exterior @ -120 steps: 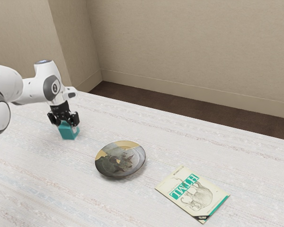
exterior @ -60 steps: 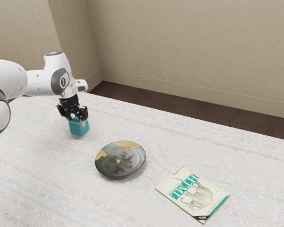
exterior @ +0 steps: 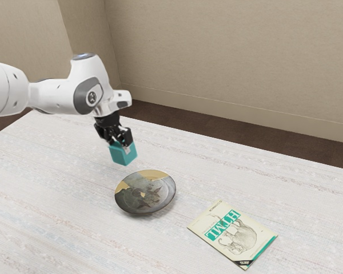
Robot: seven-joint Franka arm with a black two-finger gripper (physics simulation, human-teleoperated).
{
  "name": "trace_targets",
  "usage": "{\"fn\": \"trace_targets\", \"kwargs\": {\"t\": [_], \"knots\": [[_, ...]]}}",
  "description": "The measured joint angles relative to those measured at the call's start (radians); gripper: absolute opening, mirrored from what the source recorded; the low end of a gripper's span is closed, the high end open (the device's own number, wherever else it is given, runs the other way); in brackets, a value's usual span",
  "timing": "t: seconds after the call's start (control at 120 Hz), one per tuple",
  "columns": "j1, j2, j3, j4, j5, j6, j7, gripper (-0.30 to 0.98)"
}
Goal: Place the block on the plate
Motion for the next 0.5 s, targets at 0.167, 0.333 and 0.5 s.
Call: {"fn": "trace_targets", "kwargs": {"t": [0.167,0.333,0.5], "knots": [[-0.036,-0.068,-0.056,-0.090,0.001,0.011,-0.007,0.32],[-0.062,-0.083,-0.081,-0.146,0.001,0.015,-0.014,0.32],[-0.066,-0.030,-0.094,-0.151,0.002,0.033,-0.019,0.31]]}}
